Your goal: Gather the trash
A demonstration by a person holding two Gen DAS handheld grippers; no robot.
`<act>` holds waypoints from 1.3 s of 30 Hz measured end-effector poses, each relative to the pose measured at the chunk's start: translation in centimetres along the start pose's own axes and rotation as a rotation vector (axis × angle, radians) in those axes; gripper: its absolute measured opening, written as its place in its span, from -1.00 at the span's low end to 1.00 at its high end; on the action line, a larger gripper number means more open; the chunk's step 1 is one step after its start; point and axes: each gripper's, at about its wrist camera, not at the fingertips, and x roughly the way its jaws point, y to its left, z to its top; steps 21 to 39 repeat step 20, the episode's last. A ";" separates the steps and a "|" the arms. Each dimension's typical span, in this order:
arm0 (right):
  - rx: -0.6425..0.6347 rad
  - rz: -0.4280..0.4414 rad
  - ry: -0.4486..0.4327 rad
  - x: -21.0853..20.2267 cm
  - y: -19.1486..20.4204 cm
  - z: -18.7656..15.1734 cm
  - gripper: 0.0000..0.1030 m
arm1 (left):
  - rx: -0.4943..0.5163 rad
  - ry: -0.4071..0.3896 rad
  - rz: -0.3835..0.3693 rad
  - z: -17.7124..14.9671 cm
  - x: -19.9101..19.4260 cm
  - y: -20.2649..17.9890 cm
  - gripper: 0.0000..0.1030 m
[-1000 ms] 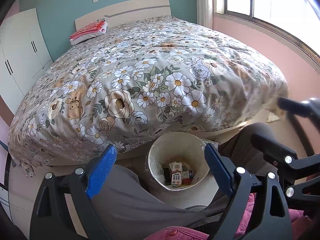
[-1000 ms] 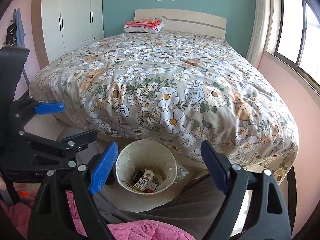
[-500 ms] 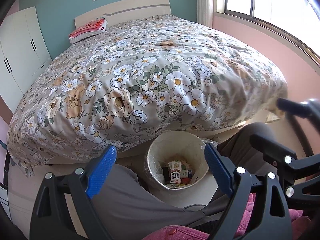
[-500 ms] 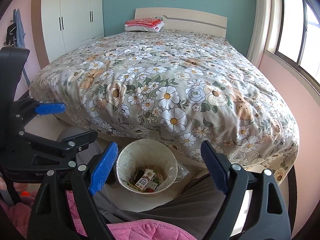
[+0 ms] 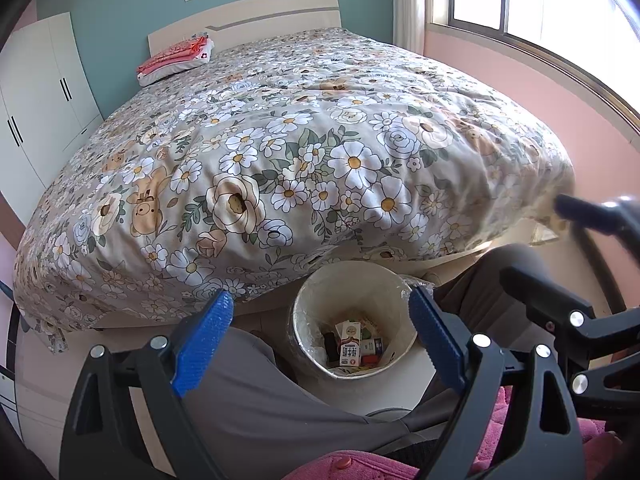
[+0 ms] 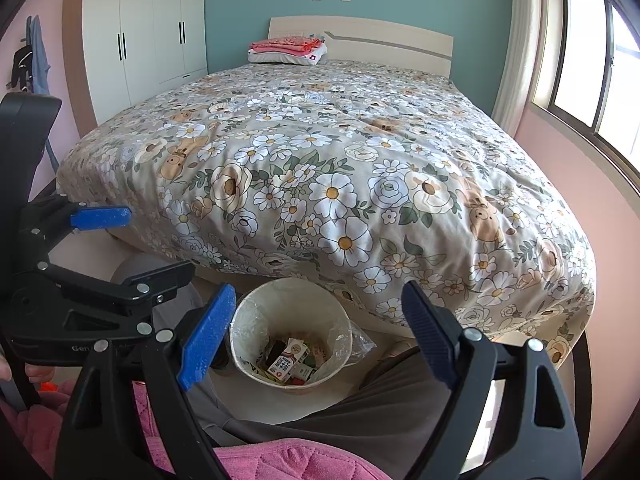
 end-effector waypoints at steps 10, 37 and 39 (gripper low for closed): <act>0.006 0.006 0.007 0.0 -0.3 -0.1 0.63 | 0.003 0.006 -0.006 -0.2 0.2 -0.2 0.77; 0.009 0.009 0.013 0.1 -0.5 -0.2 0.63 | 0.001 0.011 -0.008 -0.3 0.3 -0.2 0.77; 0.009 0.009 0.013 0.1 -0.5 -0.2 0.63 | 0.001 0.011 -0.008 -0.3 0.3 -0.2 0.77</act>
